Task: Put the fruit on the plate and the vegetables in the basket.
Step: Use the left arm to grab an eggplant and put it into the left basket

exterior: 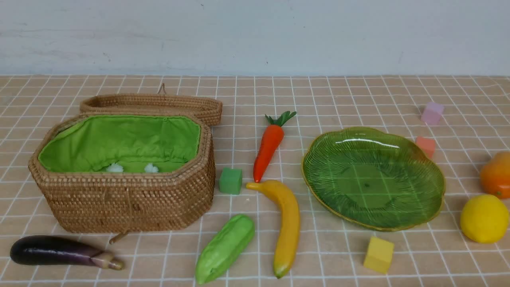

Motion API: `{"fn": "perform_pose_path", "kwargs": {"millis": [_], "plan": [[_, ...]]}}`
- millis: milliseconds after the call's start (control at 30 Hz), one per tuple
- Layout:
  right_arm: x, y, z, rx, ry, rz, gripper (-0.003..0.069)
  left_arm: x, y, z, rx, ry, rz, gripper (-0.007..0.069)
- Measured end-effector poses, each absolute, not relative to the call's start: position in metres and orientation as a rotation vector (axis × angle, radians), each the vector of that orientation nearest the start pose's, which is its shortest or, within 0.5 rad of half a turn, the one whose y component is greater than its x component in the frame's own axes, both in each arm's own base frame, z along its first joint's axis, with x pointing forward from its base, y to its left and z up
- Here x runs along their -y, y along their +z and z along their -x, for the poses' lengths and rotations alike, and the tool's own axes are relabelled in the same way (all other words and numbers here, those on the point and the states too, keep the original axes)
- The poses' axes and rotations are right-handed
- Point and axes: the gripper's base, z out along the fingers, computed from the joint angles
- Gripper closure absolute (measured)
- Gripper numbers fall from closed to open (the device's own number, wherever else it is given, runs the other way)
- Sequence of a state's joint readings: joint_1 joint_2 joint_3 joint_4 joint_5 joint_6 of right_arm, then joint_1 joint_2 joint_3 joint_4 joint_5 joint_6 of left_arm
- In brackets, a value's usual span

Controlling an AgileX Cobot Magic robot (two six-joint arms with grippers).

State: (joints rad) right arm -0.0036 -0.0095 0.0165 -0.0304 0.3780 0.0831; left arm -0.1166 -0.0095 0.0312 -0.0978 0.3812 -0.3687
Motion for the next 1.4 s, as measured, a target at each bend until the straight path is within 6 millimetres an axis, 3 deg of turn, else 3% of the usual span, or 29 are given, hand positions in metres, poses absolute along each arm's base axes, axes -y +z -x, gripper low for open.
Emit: {"fn": "perform_pose_path", "kwargs": {"millis": [567, 900, 1033, 1067, 1133, 1267, 1400], "plan": [[0.001, 0.174, -0.052, -1.867, 0.025, -0.062, 0.0417, 0.009, 0.172, -0.053, -1.845, -0.429, 0.294, 0.0386], [0.001, 0.174, -0.052, -1.867, 0.025, -0.062, 0.0417, 0.008, 0.205, -0.056, -1.47, -0.836, 0.611, 0.0401], [0.001, 0.174, -0.052, -1.867, 0.026, -0.063, 0.0417, 0.014, 0.23, -0.05, -1.56, -0.828, 0.543, 0.0497], [0.001, 0.174, -0.052, -1.867, 0.026, -0.063, 0.0417, 0.017, 0.245, -0.048, -1.65, -0.775, 0.47, 0.0572], [0.001, 0.174, -0.052, -1.867, 0.026, -0.063, 0.0417, 0.02, 0.263, -0.049, -1.792, -0.686, 0.363, 0.0637], [0.001, 0.174, -0.052, -1.867, 0.026, -0.063, 0.0417, 0.029, 0.293, -0.067, -2.122, -0.506, 0.087, 0.0637], [0.001, 0.174, -0.052, -1.867, 0.026, -0.063, 0.0417, 0.034, 0.303, -0.094, -2.277, -0.44, -0.057, 0.0637]]}}
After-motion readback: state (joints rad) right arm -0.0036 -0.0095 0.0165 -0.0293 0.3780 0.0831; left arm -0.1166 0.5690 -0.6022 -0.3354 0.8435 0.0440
